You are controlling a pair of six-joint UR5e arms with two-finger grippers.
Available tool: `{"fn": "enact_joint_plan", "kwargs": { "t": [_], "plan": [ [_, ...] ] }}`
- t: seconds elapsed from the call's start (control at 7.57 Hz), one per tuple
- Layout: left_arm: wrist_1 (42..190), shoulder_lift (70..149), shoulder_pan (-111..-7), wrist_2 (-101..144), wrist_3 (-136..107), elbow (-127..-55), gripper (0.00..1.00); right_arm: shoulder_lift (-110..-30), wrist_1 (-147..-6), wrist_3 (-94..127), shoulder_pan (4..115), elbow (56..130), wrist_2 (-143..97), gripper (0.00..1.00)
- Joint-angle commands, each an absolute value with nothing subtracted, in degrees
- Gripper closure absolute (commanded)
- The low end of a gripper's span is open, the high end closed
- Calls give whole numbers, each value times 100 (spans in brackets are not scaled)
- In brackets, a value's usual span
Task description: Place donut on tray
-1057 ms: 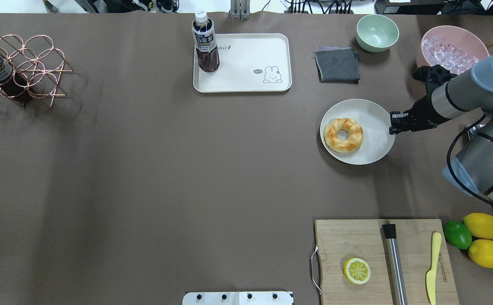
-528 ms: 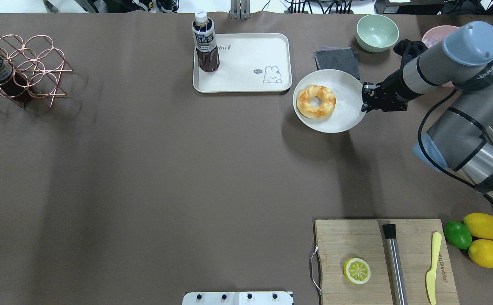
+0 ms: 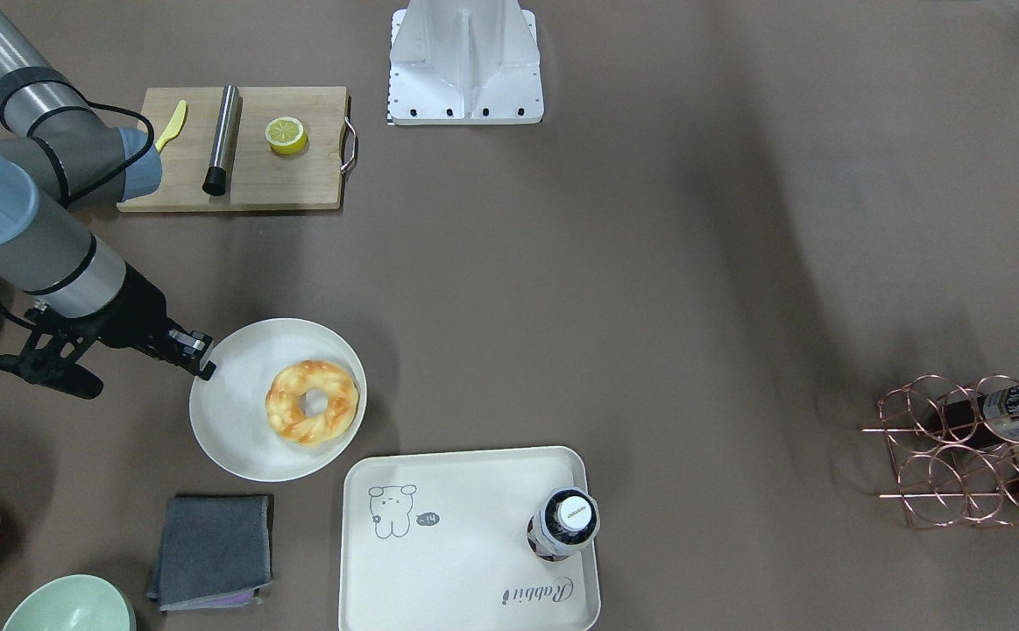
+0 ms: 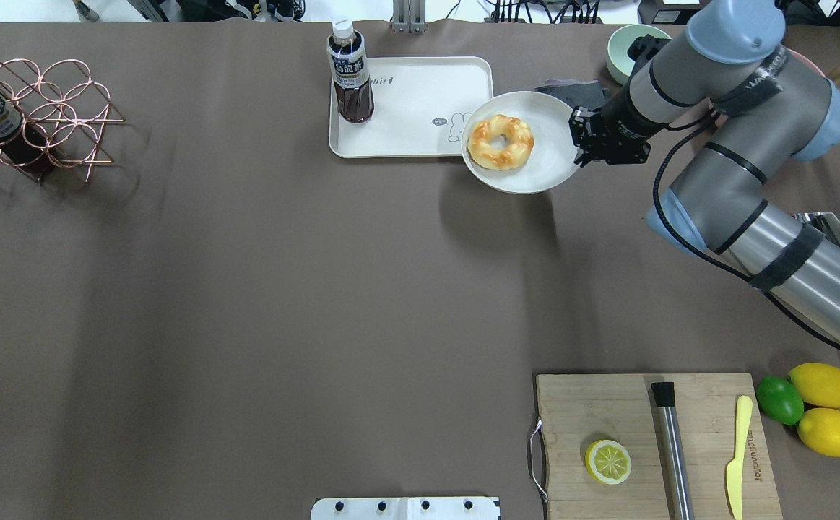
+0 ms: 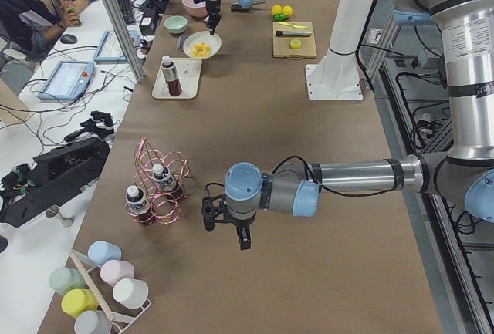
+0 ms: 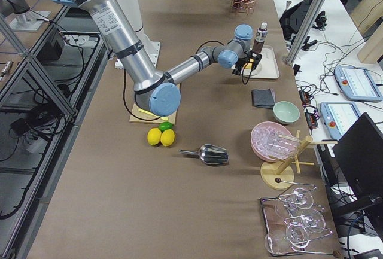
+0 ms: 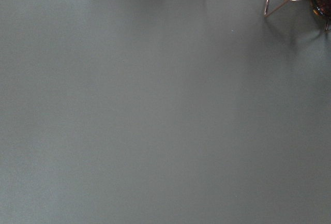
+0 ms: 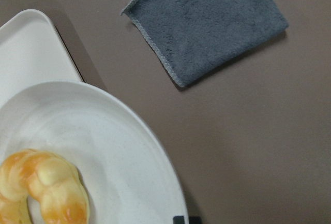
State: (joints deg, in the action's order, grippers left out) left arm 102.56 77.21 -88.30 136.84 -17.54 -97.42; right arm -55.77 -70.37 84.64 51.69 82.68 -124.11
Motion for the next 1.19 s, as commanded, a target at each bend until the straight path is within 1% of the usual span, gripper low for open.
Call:
{"fn": "enact_joint_plan", "kwargs": {
  "t": [0.0, 0.4, 0.66, 0.79, 1.06],
  "plan": [
    [10257, 7725, -8833, 13676, -1749, -9747, 2, -4942, -7031, 9280, 4809, 7684, -11597, 100],
    [10396, 7717, -8842, 13676, -1758, -9721, 2, -4212, -6970, 9431, 4764, 6718, -11558, 100],
    [10415, 7717, -8850, 13667, -1758, -9703, 2, -4026, -6060, 9431, 4729, 5936, -11540, 100],
    [10415, 7725, -8938, 13676, -1758, -9712, 2, -3825, -5995, 9431, 4694, 5637, -11470, 100],
    [10415, 7726, -9061, 13667, -1758, -9738, 2, -3709, -5732, 9431, 4597, 5336, -11356, 100]
  ]
}}
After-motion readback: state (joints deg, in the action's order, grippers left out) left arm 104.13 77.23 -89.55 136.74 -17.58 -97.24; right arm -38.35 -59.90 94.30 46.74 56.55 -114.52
